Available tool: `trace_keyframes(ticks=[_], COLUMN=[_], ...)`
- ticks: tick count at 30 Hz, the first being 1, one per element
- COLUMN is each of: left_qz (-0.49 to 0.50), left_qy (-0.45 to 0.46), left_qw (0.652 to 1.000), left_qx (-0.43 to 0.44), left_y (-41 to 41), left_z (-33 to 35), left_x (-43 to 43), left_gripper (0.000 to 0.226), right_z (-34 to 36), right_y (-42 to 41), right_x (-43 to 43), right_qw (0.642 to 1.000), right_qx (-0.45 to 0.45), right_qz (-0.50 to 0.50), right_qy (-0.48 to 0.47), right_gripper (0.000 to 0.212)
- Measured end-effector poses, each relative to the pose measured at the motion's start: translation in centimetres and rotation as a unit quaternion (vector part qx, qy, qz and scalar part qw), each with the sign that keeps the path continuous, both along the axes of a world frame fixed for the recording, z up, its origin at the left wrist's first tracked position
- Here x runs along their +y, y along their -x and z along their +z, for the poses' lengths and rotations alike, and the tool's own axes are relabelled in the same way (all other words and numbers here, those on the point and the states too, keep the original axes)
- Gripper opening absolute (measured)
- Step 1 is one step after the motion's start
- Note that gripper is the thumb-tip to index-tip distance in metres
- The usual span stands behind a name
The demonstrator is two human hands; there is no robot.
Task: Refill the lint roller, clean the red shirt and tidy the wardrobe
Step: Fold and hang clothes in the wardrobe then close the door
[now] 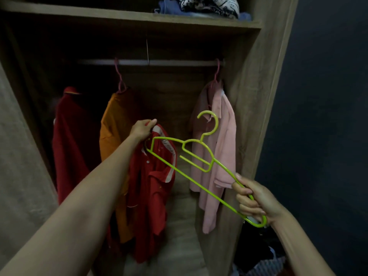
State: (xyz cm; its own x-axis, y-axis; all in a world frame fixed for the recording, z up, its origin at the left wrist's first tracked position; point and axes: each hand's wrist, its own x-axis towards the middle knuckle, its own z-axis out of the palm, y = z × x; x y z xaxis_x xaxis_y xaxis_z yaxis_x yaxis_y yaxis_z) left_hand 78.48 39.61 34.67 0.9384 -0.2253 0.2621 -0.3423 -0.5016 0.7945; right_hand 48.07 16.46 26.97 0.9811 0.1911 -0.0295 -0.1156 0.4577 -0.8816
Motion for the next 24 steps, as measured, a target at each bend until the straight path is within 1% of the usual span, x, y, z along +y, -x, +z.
trace_keyframes(ticks=[3, 5, 7, 10, 13, 17, 20, 22, 23, 24], left_qz=[-0.024, -0.011, 0.012, 0.016, -0.006, -0.073, -0.13, -0.149, -0.147, -0.131], left_qy=[-0.041, -0.039, -0.029, -0.064, -0.07, -0.059, -0.034, -0.03, -0.049, -0.099], left_qw=[0.998, 0.997, 0.994, 0.986, 0.987, 0.983, 0.974, 0.967, 0.963, 0.953], left_qx=[-0.028, -0.067, -0.106, -0.151, -0.148, -0.157, -0.18, -0.203, -0.22, -0.254], left_y=[0.7, 0.6, 0.3, -0.2, 0.2, 2.6, 5.1, 6.0, 6.3, 6.3], left_z=[0.7, 0.8, 0.8, 0.5, 0.2, 0.3, 0.3, 0.2, 0.3, 0.3], left_x=[-0.4, 0.0, 1.0, 2.5, 2.5, 0.4, -1.8, -2.5, -2.5, -2.2], left_gripper=[0.029, 0.036, 0.038, 0.028, 0.028, 0.03, 0.029, 0.029, 0.03, 0.032], right_z=[0.0, 0.2, 0.6, 1.0, 1.2, 0.7, 0.1, -0.3, -0.5, -0.7], right_y=[-1.3, -1.8, -1.8, -1.8, -2.6, -4.7, -6.2, -6.7, -6.7, -6.7], right_x=[0.5, 0.4, 0.0, -0.6, -0.2, 1.4, 1.9, 1.8, 1.7, 1.5], right_qw=[0.999, 0.999, 0.999, 0.999, 0.999, 0.999, 0.999, 1.0, 0.999, 0.999], right_qx=[-0.001, -0.012, -0.018, -0.019, -0.013, 0.001, 0.016, 0.017, 0.013, 0.006], right_qz=[-0.034, -0.026, -0.011, -0.015, -0.029, -0.032, -0.024, -0.004, 0.009, 0.022], right_qy=[0.028, 0.032, 0.028, 0.029, 0.033, 0.036, 0.02, -0.01, -0.029, -0.049], right_gripper=[0.049, 0.049, 0.055, 0.054, 0.05, 0.048, 0.049, 0.05, 0.051, 0.05])
